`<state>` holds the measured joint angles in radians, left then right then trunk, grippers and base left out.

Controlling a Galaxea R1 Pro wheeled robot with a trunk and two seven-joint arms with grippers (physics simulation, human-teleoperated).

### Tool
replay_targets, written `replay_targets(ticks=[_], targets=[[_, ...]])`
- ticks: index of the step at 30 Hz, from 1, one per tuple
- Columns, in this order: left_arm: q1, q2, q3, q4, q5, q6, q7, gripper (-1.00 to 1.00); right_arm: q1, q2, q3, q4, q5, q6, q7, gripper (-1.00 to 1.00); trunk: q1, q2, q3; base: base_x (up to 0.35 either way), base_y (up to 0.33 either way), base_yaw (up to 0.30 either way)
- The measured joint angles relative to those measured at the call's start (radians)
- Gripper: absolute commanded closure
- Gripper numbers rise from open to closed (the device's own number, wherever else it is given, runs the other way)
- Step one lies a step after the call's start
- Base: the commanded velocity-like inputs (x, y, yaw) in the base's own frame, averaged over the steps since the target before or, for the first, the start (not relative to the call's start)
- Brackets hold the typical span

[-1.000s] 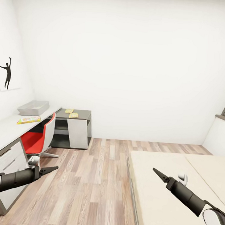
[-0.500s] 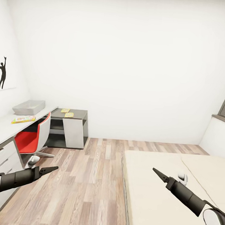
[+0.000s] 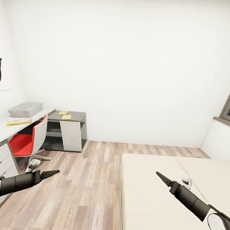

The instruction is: Put all the toys in the child's room - the three board games (two on the bed and one on the table), the two jigsaw puzzles on the table, and the tennis ball on the table - inside the toy box on the table in the child's room.

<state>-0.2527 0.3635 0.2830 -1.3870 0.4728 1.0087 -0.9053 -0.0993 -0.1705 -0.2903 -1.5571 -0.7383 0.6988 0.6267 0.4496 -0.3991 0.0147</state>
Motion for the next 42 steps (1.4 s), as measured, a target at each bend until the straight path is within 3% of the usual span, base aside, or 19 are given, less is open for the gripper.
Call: replay_targets(ticks=[33,42], targets=[[0.0,0.0,0.0,0.0,0.0,0.0,-0.001,-1.0,0.0,0.001,0.001,0.0,0.0,0.0,0.0,-1.0,0.0,0.0,0.0,-0.015,-0.007,0.0],[0.0,-0.001,0.0,0.0,0.0,0.0,0.0,-1.0,0.0,0.001,0.001,0.0,0.0,0.0,0.0,-1.0,0.0,0.0,0.0,0.0,-0.191,0.0]])
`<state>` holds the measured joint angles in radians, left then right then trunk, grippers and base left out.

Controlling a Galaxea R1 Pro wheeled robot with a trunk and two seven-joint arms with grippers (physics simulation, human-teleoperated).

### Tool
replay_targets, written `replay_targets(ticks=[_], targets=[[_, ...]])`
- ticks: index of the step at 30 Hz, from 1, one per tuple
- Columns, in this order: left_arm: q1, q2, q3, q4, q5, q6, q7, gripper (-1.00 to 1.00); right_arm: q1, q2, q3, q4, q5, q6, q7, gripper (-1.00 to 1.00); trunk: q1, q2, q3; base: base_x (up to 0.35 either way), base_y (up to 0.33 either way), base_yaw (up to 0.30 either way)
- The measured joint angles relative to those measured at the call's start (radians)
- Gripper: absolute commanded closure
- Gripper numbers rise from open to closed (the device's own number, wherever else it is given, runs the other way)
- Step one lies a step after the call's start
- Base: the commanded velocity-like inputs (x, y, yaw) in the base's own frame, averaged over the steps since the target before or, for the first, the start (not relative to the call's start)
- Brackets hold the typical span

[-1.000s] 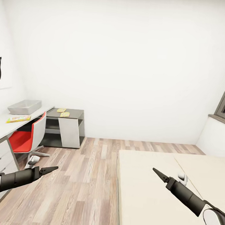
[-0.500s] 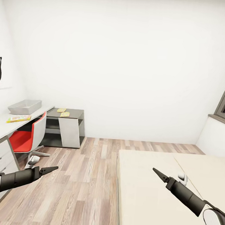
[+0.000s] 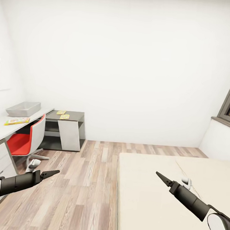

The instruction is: Put all the toys in the child's room - the three board games (two on the bed and one on the table), the two jigsaw puzzles on the table, and the tennis ball on the table - inside the toy box on the table in the child's room.

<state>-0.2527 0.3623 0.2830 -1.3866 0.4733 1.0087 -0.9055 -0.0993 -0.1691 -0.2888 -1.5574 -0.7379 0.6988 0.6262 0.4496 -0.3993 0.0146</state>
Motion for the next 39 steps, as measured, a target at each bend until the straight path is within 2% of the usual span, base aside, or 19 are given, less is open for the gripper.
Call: replay_targets(ticks=[39], targets=[[0.0,0.0,0.0,0.0,0.0,0.0,-0.001,-1.0,0.0,0.0,0.0,0.0,0.0,0.002,0.0,-1.0,0.0,0.0,0.0,0.0,-0.293,0.0]])
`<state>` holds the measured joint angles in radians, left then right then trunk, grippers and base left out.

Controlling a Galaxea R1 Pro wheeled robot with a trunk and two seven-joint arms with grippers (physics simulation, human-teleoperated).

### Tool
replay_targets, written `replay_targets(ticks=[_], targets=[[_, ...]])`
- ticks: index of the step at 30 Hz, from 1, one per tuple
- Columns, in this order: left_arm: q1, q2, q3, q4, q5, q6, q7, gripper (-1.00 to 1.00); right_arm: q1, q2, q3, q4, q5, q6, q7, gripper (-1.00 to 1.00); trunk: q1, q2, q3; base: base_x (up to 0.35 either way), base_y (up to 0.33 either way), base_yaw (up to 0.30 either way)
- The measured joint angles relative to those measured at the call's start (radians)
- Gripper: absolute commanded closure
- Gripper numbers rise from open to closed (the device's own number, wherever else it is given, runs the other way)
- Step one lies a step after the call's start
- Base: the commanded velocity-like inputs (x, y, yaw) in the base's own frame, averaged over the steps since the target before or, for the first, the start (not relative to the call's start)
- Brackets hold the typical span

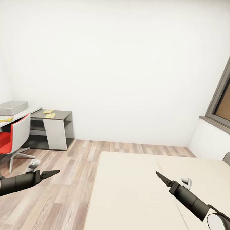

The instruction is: Put all the toys in the child's room - the three board games (two on the bed and one on the table), the two jigsaw puzzles on the table, and the tennis ball on the table - inside the toy box on the table in the child's room.

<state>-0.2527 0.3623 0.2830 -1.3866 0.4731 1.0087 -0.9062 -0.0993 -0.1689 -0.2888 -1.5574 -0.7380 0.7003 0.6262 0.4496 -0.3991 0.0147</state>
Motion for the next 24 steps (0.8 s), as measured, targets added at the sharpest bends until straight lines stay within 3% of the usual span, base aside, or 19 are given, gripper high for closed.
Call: replay_targets(ticks=[24], targets=[[0.0,0.0,0.0,0.0,0.0,0.0,0.001,-1.0,0.0,0.0,0.0,0.0,0.0,0.0,-0.001,-1.0,0.0,0.0,0.0,0.0,-0.296,0.0]])
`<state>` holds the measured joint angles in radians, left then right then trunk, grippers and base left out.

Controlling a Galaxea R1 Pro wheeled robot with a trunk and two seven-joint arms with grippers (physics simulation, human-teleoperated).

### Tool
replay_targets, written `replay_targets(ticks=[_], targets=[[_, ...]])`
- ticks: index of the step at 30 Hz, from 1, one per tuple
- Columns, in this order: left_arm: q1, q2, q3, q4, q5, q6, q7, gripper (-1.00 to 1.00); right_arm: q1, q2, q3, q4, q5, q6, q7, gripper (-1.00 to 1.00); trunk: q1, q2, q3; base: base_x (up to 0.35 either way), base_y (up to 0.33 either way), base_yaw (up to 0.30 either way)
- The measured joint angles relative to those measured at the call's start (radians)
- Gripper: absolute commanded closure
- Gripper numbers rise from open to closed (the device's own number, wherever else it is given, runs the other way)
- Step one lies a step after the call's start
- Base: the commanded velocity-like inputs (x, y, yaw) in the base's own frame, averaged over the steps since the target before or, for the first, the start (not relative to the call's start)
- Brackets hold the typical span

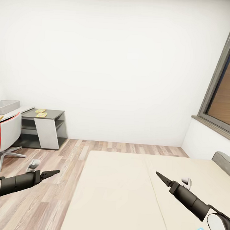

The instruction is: Put all the toys in the child's room - the three board games (two on the bed and one on the table), the two jigsaw puzzles on the table, and the tennis ball on the table - inside the toy box on the table in the child's room.

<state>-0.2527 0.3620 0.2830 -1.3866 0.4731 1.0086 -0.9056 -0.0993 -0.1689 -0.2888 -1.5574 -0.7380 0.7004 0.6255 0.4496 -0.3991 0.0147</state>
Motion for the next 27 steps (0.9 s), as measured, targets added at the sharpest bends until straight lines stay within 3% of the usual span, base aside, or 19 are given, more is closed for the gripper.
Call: replay_targets(ticks=[21,27], targets=[[0.0,0.0,-0.001,0.0,0.0,0.0,0.0,-1.0,0.0,0.0,0.0,0.0,0.0,0.0,-0.001,-1.0,0.0,0.0,0.0,0.0,-0.293,0.0],[0.0,0.0,-0.001,0.0,0.0,0.0,-0.001,-1.0,0.0,-0.001,0.0,0.0,0.0,0.0,-0.001,-1.0,0.0,0.0,0.0,0.0,-0.097,0.0]])
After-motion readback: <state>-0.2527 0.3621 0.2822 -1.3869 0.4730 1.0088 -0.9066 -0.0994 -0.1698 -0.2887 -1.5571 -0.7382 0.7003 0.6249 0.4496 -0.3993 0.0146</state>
